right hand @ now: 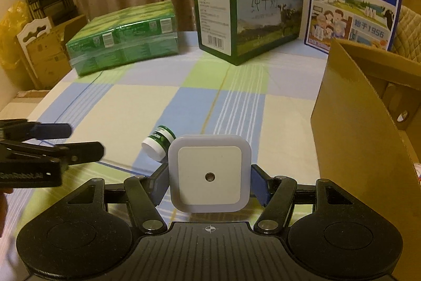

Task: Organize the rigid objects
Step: 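Grasp the white MENTHOL jar with the left tool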

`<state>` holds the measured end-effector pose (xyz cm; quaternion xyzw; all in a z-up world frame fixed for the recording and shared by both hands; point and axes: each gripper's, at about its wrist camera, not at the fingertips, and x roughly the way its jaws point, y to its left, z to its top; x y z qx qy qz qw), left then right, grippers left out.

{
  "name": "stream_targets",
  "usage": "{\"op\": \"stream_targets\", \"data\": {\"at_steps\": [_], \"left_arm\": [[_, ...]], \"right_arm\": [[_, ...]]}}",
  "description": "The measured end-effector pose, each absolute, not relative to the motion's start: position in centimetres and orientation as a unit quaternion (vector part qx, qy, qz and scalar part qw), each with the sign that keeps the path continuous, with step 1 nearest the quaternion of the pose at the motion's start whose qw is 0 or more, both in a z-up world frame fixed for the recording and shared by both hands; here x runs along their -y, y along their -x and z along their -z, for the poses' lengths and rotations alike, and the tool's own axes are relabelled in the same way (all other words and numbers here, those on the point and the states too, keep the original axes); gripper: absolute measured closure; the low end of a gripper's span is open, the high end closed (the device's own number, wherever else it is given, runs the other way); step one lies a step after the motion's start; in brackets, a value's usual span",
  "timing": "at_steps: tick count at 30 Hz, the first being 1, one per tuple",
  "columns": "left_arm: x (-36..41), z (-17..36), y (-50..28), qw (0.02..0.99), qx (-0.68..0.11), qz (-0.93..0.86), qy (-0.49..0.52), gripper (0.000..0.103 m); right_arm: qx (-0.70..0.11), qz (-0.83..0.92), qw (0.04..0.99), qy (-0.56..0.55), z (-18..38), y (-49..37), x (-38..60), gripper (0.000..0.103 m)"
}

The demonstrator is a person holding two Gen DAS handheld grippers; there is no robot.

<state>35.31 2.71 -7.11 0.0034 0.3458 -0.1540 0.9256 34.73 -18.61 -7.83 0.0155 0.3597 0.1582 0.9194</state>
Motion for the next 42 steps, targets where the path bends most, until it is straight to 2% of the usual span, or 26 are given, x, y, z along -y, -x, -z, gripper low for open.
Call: {"op": "stream_targets", "data": {"at_steps": [5,16,21,23,42], "left_arm": [[-1.2,8.0,-36.6,0.921,-0.344,0.182,-0.021,0.047],[2.2,9.5,-38.8,0.919,-0.337,0.197,-0.045,0.056],[3.1,10.4,-39.6,0.917,-0.343,0.193,-0.063,0.073],[3.4,10.6,-39.7,0.917,-0.344,0.191,-0.068,0.077],[1.6,8.5,-34.9,0.914,-0.385,0.13,-0.02,0.078]], "right_arm": [[-0.364,-0.161,0.917,-0.028,8.0,-35.1,19.0,0.042],[-0.372,-0.152,0.914,-0.048,8.0,-36.2,20.2,0.042],[-0.374,-0.149,0.914,-0.054,8.1,-36.4,20.8,0.042],[-0.374,-0.149,0.914,-0.054,8.1,-36.4,20.8,0.042],[-0.37,-0.16,0.913,-0.071,6.4,-33.5,20.9,0.042]]}}
